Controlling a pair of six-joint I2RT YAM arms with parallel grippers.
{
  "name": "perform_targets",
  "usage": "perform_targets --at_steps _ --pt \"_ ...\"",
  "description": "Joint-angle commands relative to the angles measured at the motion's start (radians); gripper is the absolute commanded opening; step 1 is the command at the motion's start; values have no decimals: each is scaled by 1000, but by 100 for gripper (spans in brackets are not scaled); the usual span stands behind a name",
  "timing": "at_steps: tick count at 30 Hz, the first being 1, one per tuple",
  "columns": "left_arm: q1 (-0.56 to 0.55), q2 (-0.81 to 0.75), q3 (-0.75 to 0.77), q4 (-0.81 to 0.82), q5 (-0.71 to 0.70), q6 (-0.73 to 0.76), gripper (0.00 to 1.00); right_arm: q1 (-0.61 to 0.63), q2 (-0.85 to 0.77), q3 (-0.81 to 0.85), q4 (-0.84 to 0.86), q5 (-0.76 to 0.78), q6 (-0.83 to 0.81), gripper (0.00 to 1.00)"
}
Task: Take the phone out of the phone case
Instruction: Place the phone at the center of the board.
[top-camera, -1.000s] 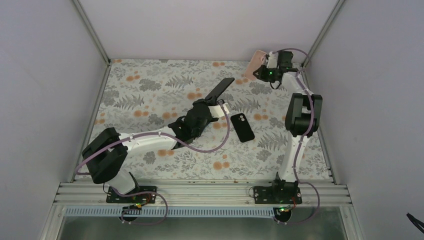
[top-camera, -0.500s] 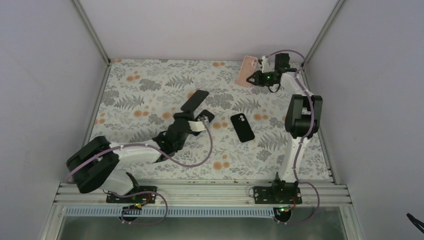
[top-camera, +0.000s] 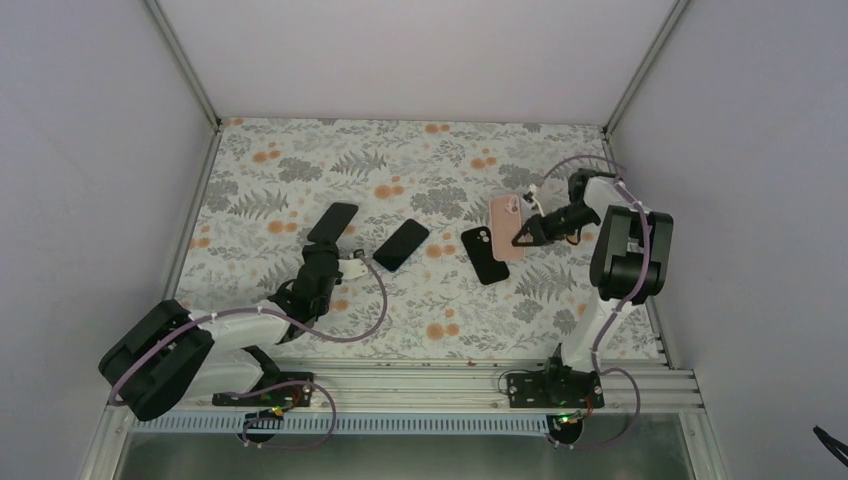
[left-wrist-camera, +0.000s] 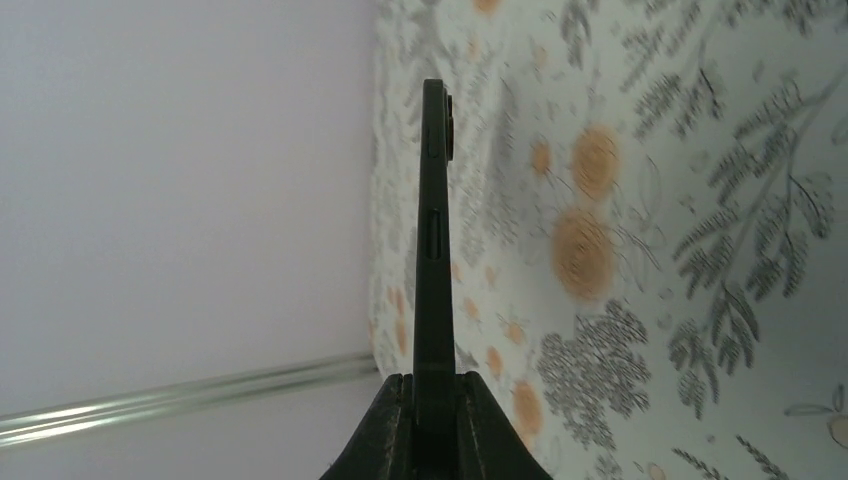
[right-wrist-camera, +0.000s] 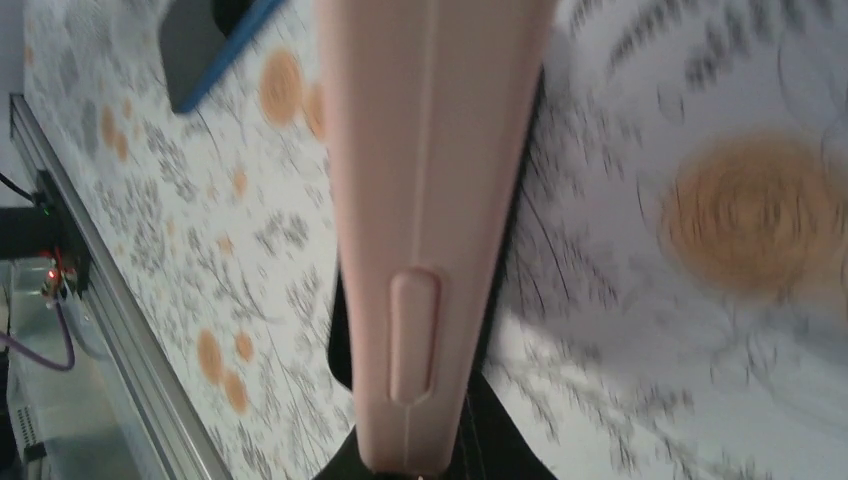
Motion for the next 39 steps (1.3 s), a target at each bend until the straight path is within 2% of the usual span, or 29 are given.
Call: perform_targets --at_steps 1,6,13,15,19,23,33,36,39 --pt "43 36 1 9 23 -35 2 -65 -45 -88 -36 67 -152 4" --pt "60 61 5 -22 81 -67 2 -135 -18 -145 -23 93 -194 4" --pt "58 74 -30 -34 101 -40 2 -206 65 -162 -39 106 -247 4" --pt "59 62 -26 -82 124 -54 2 -226 78 -163 -44 109 -263 4" --pt "50 58 1 -202 162 -103 2 -279 107 -136 -167 27 -371 4" --pt "35 64 8 -244 174 -128 2 -318 69 -157 -170 14 -399 4" --pt "-14 114 35 -305 184 -189 3 -322 -31 -226 -171 -9 -433 4" --pt "-29 140 34 -326 203 -196 11 -325 -18 -239 -171 -7 -437 5" --pt "-41 167 45 -351 208 -206 20 -327 7 -233 -171 -10 -433 18"
